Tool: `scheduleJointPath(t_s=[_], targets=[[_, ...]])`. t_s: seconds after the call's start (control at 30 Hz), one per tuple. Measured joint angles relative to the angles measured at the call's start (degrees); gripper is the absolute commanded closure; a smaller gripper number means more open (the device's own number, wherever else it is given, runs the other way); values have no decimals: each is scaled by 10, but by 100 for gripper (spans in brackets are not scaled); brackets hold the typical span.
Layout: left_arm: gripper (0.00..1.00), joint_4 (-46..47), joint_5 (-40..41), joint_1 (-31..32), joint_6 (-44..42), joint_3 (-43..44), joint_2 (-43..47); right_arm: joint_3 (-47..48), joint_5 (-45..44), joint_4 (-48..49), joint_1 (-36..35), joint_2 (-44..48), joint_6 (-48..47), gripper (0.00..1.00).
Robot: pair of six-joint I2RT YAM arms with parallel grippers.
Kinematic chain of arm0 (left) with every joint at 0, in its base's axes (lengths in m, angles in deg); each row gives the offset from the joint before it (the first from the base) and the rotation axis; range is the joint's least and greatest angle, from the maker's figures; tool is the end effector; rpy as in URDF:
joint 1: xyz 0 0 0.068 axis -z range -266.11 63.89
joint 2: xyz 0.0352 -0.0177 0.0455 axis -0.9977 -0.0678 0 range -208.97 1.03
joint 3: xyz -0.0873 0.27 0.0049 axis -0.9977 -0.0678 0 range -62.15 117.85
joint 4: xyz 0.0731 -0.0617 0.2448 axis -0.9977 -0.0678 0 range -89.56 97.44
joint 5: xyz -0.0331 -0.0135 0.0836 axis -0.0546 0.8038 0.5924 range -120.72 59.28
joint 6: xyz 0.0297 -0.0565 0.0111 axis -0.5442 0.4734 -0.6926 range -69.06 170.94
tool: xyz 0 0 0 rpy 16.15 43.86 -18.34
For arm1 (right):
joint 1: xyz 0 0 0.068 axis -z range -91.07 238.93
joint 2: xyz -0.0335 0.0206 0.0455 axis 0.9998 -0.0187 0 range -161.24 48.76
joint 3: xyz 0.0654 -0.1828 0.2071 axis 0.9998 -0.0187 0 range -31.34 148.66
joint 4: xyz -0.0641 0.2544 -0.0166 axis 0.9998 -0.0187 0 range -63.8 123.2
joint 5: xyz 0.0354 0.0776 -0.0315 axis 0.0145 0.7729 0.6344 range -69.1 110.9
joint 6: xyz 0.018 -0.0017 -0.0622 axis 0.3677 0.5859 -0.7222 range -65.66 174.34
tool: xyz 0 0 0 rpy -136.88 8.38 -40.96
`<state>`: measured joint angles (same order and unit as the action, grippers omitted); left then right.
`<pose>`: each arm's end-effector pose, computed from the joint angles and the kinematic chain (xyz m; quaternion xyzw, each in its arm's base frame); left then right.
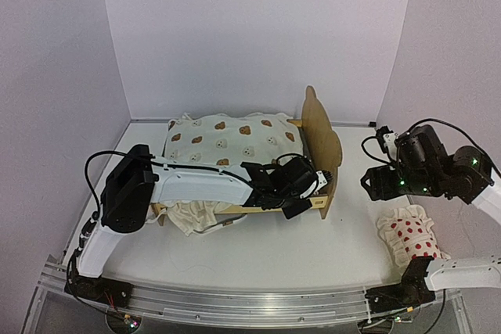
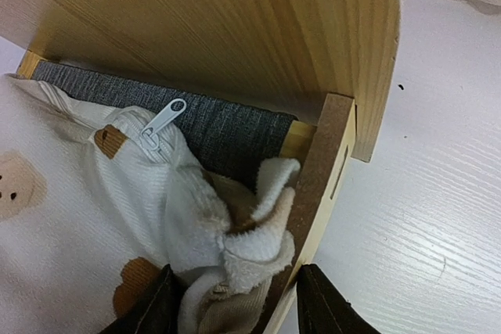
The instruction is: Set up the pet bed
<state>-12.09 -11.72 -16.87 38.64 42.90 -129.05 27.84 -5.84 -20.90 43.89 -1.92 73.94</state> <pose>0.2041 -0.4925 0.1888 0.5458 0.7306 -0.0478 0.4074 0.1318 0.0998 0.3372 -0.1132 0.8979 0.0155 0.4251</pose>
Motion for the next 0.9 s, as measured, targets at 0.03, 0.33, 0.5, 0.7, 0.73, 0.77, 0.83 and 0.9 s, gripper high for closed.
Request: scheduleJointPath(t_s=[0.03,0.33,0.5,0.7,0.73,0.77,0.83,0.9], targets=[[51,12,0,0,0,-10,4,0,0,0,0,-1,0,28],[53,56,-11,-5,0,-54,33,0,3,0,0,-15,0,28],[58,61,-12,-7,0,-55,53,0,7,0,0,-26,0,28],[64,85,-6,-21,1,-53,60,0,13,0,0,-33,0,29],[63,87,-5,-23,0,-53,60,0,13,0,0,-33,0,29],[62,87,-4,-25,0,-53,60,0,13,0,0,-33,0,29],[55,90,-3,-27,0,-52,60,0,13,0,0,-33,0,29],[47,91,-3,-28,-1,-51,60,0,13,0,0,-33,0,29]])
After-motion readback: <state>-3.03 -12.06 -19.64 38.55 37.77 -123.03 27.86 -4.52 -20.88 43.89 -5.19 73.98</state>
